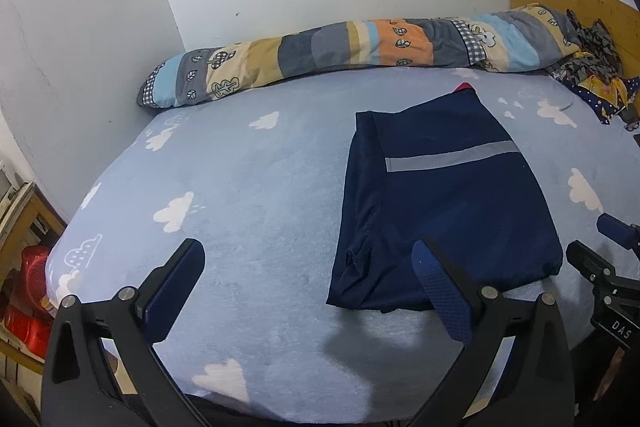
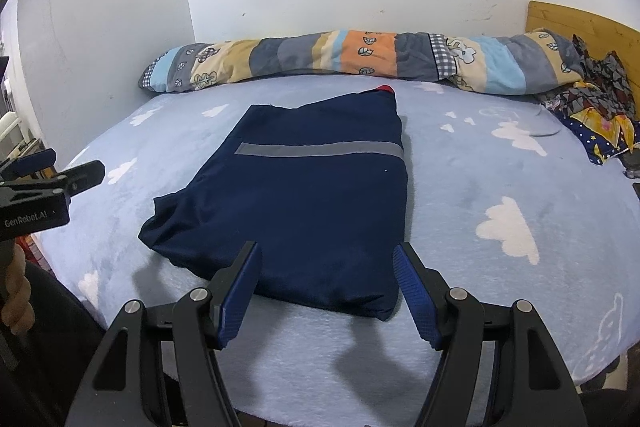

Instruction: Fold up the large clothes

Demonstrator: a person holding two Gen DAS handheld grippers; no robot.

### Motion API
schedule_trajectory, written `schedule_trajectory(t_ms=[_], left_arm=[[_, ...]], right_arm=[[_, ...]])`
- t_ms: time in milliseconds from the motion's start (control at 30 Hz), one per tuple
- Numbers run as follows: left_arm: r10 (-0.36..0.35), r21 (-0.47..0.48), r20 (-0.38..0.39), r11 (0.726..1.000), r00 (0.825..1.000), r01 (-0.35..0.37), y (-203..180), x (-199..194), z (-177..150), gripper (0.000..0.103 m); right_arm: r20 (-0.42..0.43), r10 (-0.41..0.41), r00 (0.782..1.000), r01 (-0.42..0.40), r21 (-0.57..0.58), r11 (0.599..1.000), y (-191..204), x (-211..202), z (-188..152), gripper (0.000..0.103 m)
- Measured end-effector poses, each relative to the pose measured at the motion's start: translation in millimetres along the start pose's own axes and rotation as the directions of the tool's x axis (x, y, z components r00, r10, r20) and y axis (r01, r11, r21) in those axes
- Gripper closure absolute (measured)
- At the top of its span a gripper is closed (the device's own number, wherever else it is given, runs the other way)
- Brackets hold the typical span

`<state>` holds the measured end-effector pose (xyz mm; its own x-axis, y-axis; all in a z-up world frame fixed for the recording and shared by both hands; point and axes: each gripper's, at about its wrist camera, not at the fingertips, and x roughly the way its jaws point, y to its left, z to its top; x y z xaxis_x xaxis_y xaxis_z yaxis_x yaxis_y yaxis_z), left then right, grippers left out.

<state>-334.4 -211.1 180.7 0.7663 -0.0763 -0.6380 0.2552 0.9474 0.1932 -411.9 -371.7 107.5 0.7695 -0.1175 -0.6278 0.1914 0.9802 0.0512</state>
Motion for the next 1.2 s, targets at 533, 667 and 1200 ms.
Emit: schedule_trajectory(t_ms=[533,667,1200], left_arm=[[0.01,-0.014,-0.007,1.0,1.0,-0.01,4.6,1.5,-0.7,0.0],[0.009,-0.014,-0.008,1.0,1.0,-0.009,5.3,1.9,0.4,0.0],[-0.022,-0.02,-0.059,1.0,0.998,0.021,9.2,5.7,0.2,0.0]], right_arm=[[-0.005,-0.011,1.0,0.011,-0.01,1.0,2.1,-0.4,-0.6,0.033],[-0.006,-0.011,1.0,0.011,-0.013,1.0,2.1,0.1,-0.3,0.033],[0.001,-0.009,1.0,0.009,-0.001,1.0,-0.5,0.4,0.6,0.033]])
